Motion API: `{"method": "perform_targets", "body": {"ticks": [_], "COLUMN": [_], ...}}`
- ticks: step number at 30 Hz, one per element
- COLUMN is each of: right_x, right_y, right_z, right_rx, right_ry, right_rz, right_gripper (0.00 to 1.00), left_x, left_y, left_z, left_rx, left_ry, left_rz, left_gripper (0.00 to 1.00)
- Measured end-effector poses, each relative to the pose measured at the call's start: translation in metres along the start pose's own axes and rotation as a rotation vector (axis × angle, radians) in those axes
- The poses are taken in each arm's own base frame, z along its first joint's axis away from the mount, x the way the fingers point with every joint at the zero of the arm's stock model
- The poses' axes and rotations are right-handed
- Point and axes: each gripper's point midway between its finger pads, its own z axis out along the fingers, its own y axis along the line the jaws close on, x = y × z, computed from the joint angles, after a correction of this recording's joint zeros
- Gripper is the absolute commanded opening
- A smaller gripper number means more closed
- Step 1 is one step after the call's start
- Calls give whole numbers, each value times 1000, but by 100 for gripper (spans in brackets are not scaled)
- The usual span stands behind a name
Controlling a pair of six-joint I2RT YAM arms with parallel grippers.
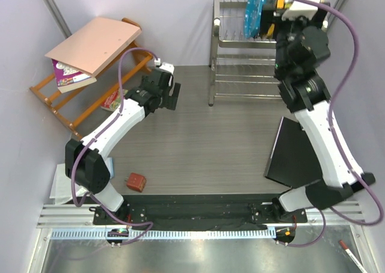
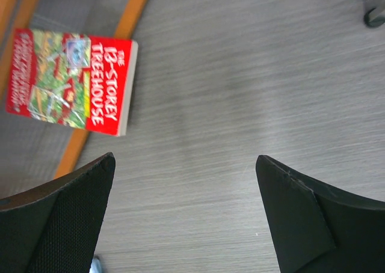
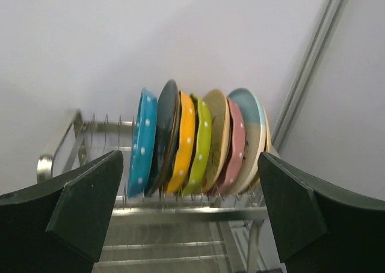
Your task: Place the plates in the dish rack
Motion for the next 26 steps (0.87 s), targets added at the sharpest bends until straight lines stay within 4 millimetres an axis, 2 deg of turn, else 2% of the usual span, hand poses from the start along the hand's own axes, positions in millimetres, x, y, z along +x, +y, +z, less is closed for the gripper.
{"method": "perform_targets", "body": {"ticks": [2, 5, 7, 10, 13, 14, 16, 19, 23, 26], "right_x": [10, 60, 111, 199, 274, 287, 302, 300, 286, 289], "right_y": [-6, -1, 8, 18, 14, 10, 2, -11, -33, -42], "right_z": [-19, -57, -85, -134, -189, -203, -224, -240, -246, -250], "right_rx": [-48, -169, -253, -351, -397, -398, -386, -349, -283, -259], "right_ry": [39, 182, 326, 596, 880, 948, 1034, 1068, 1044, 1043], "right_rz": [-25, -93, -141, -229, -311, -327, -335, -315, -322, -353], "right_gripper": [100, 100, 100, 100, 100, 100, 100, 100, 100, 100], "left_x": [-13, -30, -37, -47, -61, -66, -71, -67, -45, -25], "left_y": [2, 2, -1, -4, -4, -3, -2, -3, -7, -11], "left_z": [-6, -16, -22, -35, -55, -62, -74, -84, -76, -65], "left_rx": [1, 27, 57, 107, 146, 154, 169, 188, 204, 208], "left_ry": [-23, -65, -87, -129, -200, -225, -267, -287, -242, -188], "left_rz": [10, 27, 44, 68, 75, 73, 70, 68, 78, 83], "left_gripper": [100, 100, 100, 99, 100, 99, 100, 100, 99, 99]}}
